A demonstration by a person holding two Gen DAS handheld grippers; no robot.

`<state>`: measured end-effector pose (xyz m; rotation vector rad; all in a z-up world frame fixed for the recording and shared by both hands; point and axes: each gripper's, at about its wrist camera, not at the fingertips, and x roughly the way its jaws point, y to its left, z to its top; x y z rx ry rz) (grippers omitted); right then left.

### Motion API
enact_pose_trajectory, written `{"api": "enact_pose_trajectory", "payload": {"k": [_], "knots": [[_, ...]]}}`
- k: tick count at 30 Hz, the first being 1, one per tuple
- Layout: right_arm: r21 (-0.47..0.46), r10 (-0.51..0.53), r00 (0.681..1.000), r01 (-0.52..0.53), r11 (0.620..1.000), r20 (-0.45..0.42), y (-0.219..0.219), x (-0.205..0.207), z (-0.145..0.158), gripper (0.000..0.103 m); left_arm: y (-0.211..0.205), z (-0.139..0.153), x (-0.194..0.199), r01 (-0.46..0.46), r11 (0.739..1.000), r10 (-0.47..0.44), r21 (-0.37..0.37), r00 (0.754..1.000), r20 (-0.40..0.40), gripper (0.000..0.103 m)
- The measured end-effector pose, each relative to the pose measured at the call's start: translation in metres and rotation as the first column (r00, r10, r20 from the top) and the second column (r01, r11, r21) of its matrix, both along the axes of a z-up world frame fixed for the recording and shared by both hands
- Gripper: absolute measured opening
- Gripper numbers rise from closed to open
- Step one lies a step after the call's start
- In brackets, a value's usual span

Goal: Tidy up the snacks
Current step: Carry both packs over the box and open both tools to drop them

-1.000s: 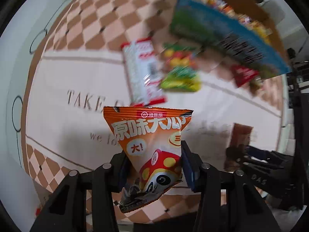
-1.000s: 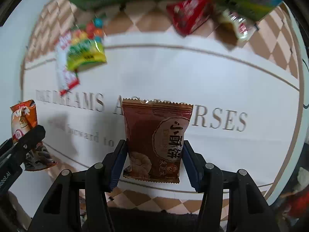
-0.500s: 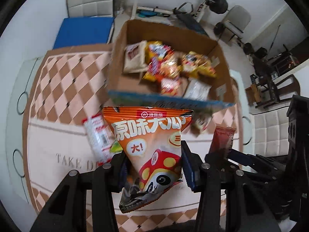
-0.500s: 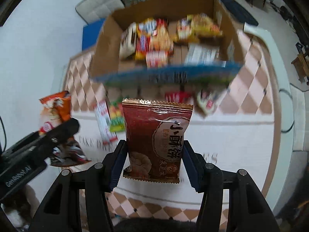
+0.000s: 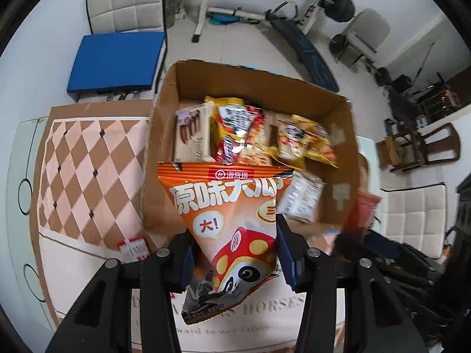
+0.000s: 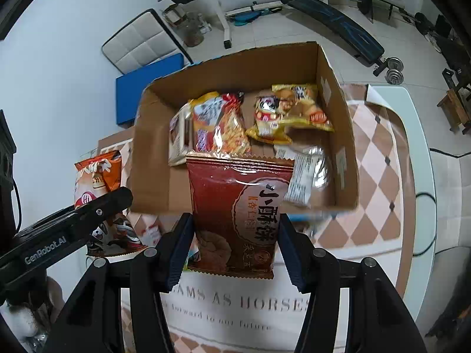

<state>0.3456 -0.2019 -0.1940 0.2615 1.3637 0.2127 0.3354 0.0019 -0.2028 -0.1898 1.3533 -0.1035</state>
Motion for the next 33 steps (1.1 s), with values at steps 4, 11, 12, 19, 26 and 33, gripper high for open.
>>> {"api": "enact_pose_trajectory", "payload": {"k": [4,11,12,19,26,33], "knots": [[-0.030,-0.014,1.000,0.013,0.999,-0.020,0.005,0.031,-0.020,0.060,0.004,-0.023,0.024,-0.005,1.000,0.006,0.023,0.999,-0.049,0.045],[-0.061,-0.041,0.994,0.034,0.998,-0.106,0.012,0.074,-0.072,0.060,0.009,-0.071,0.058,0.002,0.998,0.008,0.058,0.987,-0.163,0.045],[-0.068,-0.043,0.992,0.036,0.997,-0.116,0.013,0.077,-0.079,0.060,0.010,-0.080,0.061,0.001,0.998,0.009,0.056,0.983,-0.183,0.045],[-0.086,-0.041,0.981,0.025,0.996,-0.188,0.024,0.089,-0.118,0.060,0.012,-0.127,0.072,0.007,0.999,0.005,0.041,0.952,-0.307,0.046],[-0.054,-0.004,0.952,-0.013,0.998,-0.306,0.033,0.093,-0.149,0.077,0.017,-0.146,0.072,-0.015,0.999,0.024,0.028,0.928,-0.372,0.060],[-0.124,0.007,0.962,-0.042,0.991,-0.271,0.027,0.093,-0.141,0.087,0.021,-0.141,0.071,-0.014,0.999,0.024,0.030,0.938,-0.347,0.075]]}}
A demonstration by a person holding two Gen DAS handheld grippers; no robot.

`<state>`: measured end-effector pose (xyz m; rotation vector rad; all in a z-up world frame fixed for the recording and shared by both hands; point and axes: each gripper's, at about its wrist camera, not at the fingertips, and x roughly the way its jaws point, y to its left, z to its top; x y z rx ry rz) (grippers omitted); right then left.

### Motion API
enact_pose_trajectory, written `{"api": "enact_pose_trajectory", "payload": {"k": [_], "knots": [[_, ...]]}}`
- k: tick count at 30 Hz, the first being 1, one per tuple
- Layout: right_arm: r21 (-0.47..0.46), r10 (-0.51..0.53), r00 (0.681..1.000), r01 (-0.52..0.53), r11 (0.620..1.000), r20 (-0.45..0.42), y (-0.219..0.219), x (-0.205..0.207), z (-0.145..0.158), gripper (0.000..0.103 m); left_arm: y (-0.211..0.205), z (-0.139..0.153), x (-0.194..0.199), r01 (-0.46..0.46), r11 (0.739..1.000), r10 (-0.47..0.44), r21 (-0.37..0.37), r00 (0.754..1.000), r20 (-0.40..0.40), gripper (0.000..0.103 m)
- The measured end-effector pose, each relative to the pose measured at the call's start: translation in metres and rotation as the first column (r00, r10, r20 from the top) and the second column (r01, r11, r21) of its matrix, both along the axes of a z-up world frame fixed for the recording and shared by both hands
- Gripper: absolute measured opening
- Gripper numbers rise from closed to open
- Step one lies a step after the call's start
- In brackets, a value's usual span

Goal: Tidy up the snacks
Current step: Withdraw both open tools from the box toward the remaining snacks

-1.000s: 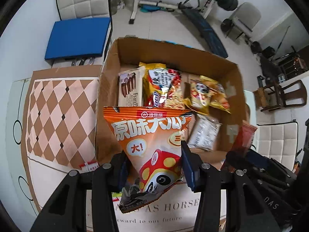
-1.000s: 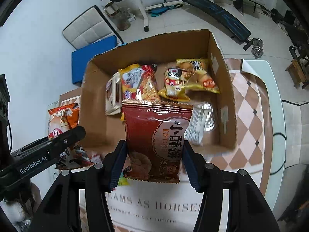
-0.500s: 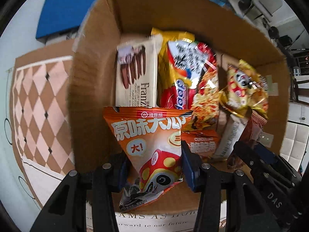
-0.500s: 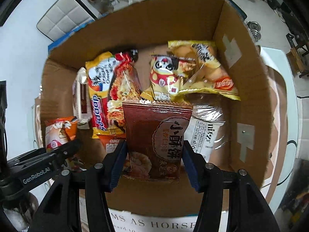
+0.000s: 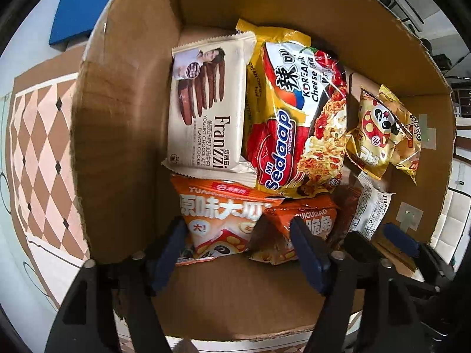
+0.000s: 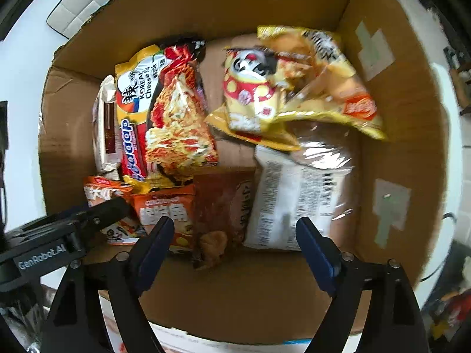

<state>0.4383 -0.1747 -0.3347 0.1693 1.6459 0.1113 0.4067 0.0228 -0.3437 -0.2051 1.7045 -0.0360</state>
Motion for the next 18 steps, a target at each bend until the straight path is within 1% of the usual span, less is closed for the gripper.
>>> {"api": "enact_pose_trajectory", "payload": {"k": [3,4,6,9,11,14,18], "knots": [[-0.032,0.017,1.000,-0.016,0.999,0.015,-0.001,0.000,0.006,0.089,-0.002,0.004,0.000,0.001,1.000,-0.001,0.005,1.000,0.005,0.075],[-0.044,0.020,1.000,-0.019,0.999,0.017,-0.002,-0.001,0.007,0.089,-0.008,0.007,0.011,0.003,1.000,-0.003,0.010,1.000,0.008,0.075],[-0.062,0.028,0.999,-0.027,0.998,0.028,-0.007,-0.003,0.011,0.089,-0.009,0.013,0.009,-0.001,1.000,0.001,0.009,1.000,0.022,0.075],[-0.073,0.049,0.998,-0.046,0.996,0.042,-0.007,-0.011,0.020,0.090,-0.009,0.026,0.003,0.003,0.999,-0.005,0.040,0.998,0.056,0.075],[-0.084,0.057,0.997,-0.052,0.995,0.059,-0.007,-0.017,0.027,0.091,-0.010,0.033,-0.003,0.014,0.998,-0.018,0.060,0.997,0.076,0.075],[-0.100,0.058,0.994,-0.048,0.994,0.097,-0.012,-0.028,0.037,0.091,-0.010,0.045,-0.017,0.016,0.998,-0.023,0.064,0.994,0.105,0.075],[-0.117,0.062,0.987,-0.045,0.992,0.149,-0.016,-0.044,0.052,0.091,-0.011,0.066,-0.043,0.016,0.997,-0.030,0.082,0.985,0.172,0.075]]}}
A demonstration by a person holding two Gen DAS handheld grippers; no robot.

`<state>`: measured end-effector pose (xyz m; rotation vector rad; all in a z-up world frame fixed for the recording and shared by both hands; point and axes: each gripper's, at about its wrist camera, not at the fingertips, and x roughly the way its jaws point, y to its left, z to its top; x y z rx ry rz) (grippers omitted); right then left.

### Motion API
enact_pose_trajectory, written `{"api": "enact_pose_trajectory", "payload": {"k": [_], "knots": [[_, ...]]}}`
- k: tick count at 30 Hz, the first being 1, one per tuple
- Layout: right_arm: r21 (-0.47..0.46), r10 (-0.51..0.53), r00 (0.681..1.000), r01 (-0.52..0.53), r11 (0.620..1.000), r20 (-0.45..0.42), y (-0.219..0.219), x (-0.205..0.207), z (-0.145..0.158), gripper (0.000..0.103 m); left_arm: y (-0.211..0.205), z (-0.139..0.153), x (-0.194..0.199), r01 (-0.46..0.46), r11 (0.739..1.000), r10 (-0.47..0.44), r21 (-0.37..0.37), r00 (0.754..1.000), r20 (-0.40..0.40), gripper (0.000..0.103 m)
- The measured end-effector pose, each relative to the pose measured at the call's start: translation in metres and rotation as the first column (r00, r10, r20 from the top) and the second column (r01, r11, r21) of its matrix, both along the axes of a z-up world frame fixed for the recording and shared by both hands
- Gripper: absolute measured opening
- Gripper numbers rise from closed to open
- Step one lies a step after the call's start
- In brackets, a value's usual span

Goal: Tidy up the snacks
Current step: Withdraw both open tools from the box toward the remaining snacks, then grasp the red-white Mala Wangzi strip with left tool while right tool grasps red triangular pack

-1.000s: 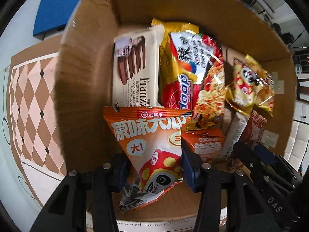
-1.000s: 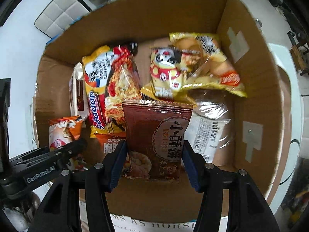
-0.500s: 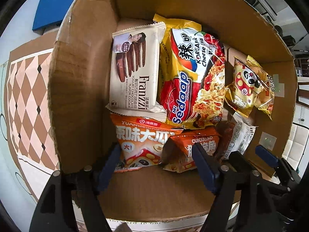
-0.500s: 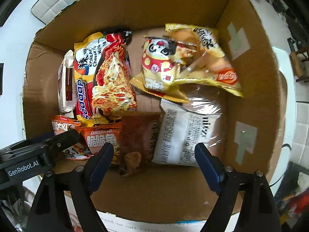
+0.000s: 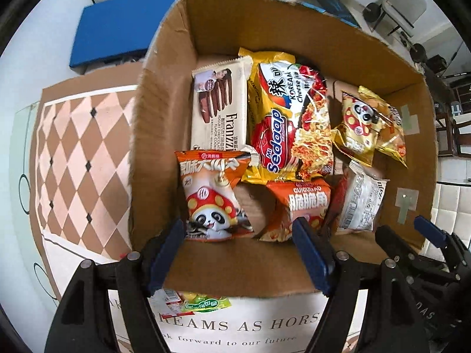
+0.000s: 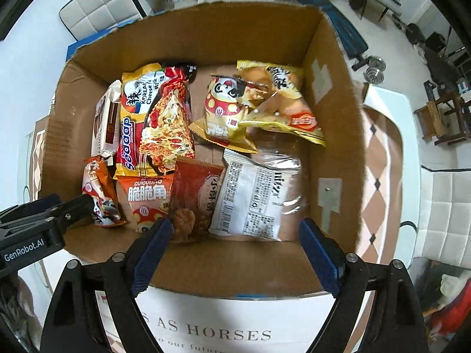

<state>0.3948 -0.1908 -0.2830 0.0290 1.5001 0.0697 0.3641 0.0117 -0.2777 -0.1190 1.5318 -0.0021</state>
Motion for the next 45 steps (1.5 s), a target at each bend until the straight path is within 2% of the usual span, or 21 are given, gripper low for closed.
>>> {"api": "enact_pose_trajectory", "payload": {"k": [7,14,23,33,39,43,44,45], "knots": [[-0.018,0.014,0.998,-0.012,1.000,0.060,-0.005,-0.018,0.026,0.091,-0.008,0.024,-0.034,0.014,1.000,-0.015,0.013,0.994,0.107,0.075],[-0.026,0.025,0.990,-0.022,0.999,0.137,-0.003,-0.043,0.053,0.091,-0.013,0.048,-0.052,0.023,0.999,-0.028,0.027,0.977,0.211,0.075],[-0.015,0.008,0.972,-0.005,1.000,0.233,-0.010,-0.076,0.092,0.091,-0.015,0.082,-0.089,0.024,0.999,-0.038,0.048,0.944,0.327,0.075],[0.042,-0.028,0.948,0.015,0.999,0.317,-0.018,-0.115,0.136,0.091,-0.015,0.120,-0.127,-0.004,1.000,-0.002,0.014,0.903,0.429,0.075],[0.083,-0.044,0.957,0.021,0.996,0.286,-0.018,-0.136,0.131,0.091,-0.005,0.124,-0.151,-0.027,1.000,0.019,0.012,0.895,0.446,0.075],[0.116,-0.047,0.976,0.023,0.993,0.212,-0.011,-0.141,0.103,0.091,0.014,0.107,-0.166,-0.061,0.998,0.052,0.009,0.911,0.409,0.075],[0.120,-0.048,0.980,0.025,0.992,0.191,-0.009,-0.142,0.094,0.091,0.020,0.099,-0.169,-0.068,0.998,0.061,0.005,0.919,0.388,0.078],[0.128,-0.052,0.985,0.030,0.991,0.167,-0.007,-0.142,0.084,0.091,0.028,0.086,-0.170,-0.080,0.997,0.077,-0.007,0.933,0.351,0.091]]}}
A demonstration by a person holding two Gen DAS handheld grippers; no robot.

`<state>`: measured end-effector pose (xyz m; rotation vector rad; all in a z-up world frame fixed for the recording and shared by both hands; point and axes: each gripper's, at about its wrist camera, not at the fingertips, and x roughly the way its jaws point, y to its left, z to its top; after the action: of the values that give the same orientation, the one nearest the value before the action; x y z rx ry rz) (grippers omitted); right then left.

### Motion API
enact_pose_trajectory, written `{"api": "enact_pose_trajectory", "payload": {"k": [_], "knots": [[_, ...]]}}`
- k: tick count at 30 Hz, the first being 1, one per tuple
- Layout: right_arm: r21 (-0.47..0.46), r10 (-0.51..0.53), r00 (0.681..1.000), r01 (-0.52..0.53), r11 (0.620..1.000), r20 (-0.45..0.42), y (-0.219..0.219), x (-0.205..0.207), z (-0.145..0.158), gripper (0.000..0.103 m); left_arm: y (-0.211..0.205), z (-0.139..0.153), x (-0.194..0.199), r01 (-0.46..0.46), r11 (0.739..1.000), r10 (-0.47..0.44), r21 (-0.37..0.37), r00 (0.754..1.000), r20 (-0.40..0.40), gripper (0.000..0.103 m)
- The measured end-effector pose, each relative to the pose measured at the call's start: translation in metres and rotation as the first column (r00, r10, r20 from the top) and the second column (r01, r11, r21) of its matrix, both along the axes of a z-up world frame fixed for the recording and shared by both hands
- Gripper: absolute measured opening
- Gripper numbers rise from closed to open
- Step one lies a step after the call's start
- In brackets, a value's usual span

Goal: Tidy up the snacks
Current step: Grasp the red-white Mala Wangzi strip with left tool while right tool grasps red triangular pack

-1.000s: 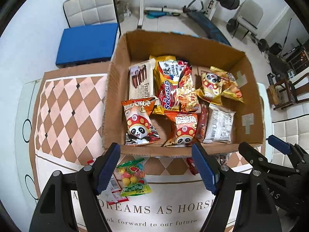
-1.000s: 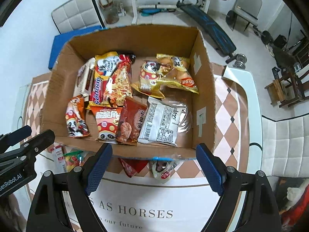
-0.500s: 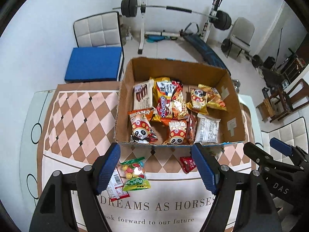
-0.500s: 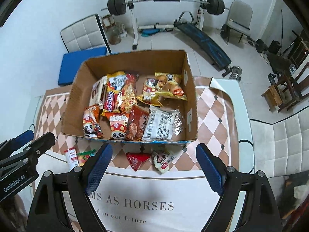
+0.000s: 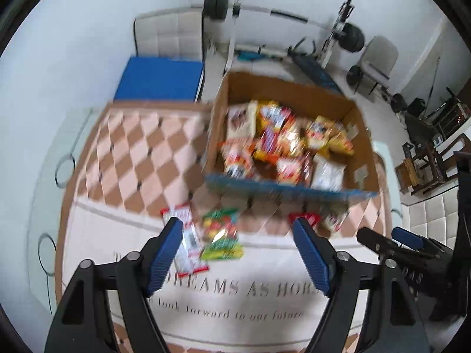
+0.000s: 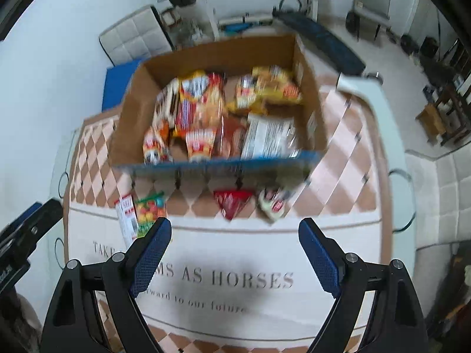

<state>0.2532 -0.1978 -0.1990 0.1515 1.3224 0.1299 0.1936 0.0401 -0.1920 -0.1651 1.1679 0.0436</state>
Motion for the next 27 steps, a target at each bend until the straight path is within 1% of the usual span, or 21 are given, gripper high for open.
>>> {"api": "enact_pose_trajectory", "payload": {"k": [1,4,5,7,10,13,14,15,17,18,20,21,22,23,25,27], "knots": [[0.013,-0.009,1.000,0.010,1.000,-0.028,0.002,0.001,-0.012,0.091,0.005,-0.008,-0.002,-0.010,1.000,0.010,-0.008,1.000,-0.020,0.096],[0.050,-0.049,0.994,0.054,0.997,-0.102,0.005,0.008,-0.051,0.091,0.029,-0.047,-0.005,-0.071,0.997,0.068,-0.028,0.992,-0.104,0.096],[0.066,-0.066,0.990,0.074,0.995,-0.123,0.006,0.011,-0.064,0.091,0.034,-0.055,-0.006,-0.082,0.996,0.078,-0.032,0.990,-0.121,0.096],[0.093,-0.102,0.982,0.117,0.989,-0.159,0.008,0.018,-0.088,0.091,0.049,-0.079,-0.006,-0.129,0.991,0.120,-0.042,0.979,-0.168,0.096],[0.111,-0.168,0.966,0.192,0.975,-0.197,0.008,0.029,-0.123,0.091,0.074,-0.112,-0.007,-0.210,0.975,0.189,-0.068,0.953,-0.238,0.096],[0.103,-0.219,0.954,0.244,0.964,-0.204,0.008,0.039,-0.144,0.090,0.093,-0.138,-0.009,-0.276,0.958,0.242,-0.080,0.925,-0.294,0.095],[0.100,-0.237,0.949,0.262,0.960,-0.206,0.007,0.042,-0.151,0.088,0.099,-0.147,-0.009,-0.299,0.951,0.260,-0.081,0.912,-0.317,0.095],[0.099,-0.250,0.945,0.274,0.957,-0.209,0.007,0.045,-0.156,0.087,0.102,-0.152,-0.008,-0.313,0.946,0.272,-0.080,0.905,-0.328,0.095],[0.097,-0.270,0.938,0.296,0.950,-0.216,0.008,0.049,-0.164,0.075,0.109,-0.164,-0.006,-0.336,0.937,0.287,-0.091,0.893,-0.345,0.095],[0.094,-0.274,0.937,0.299,0.950,-0.217,0.009,0.050,-0.167,0.071,0.110,-0.170,-0.004,-0.346,0.934,0.295,-0.090,0.887,-0.355,0.095],[0.083,-0.276,0.937,0.299,0.950,-0.215,0.012,0.054,-0.172,0.058,0.111,-0.183,0.002,-0.353,0.930,0.293,-0.100,0.878,-0.379,0.095],[0.077,-0.277,0.937,0.299,0.951,-0.215,0.013,0.055,-0.174,0.056,0.111,-0.189,0.005,-0.353,0.930,0.290,-0.100,0.875,-0.388,0.095],[0.077,-0.280,0.936,0.302,0.950,-0.216,0.014,0.055,-0.176,0.049,0.111,-0.193,0.008,-0.354,0.930,0.289,-0.100,0.872,-0.395,0.095],[0.085,-0.281,0.935,0.304,0.949,-0.217,0.015,0.055,-0.177,0.046,0.110,-0.198,0.011,-0.356,0.929,0.288,-0.102,0.868,-0.403,0.095],[0.083,-0.277,0.937,0.300,0.950,-0.212,0.016,0.054,-0.177,0.045,0.109,-0.207,0.019,-0.355,0.929,0.285,-0.103,0.865,-0.414,0.095],[0.081,-0.266,0.941,0.288,0.954,-0.212,0.019,0.053,-0.177,0.044,0.105,-0.215,0.027,-0.339,0.937,0.275,-0.086,0.865,-0.419,0.095]]}}
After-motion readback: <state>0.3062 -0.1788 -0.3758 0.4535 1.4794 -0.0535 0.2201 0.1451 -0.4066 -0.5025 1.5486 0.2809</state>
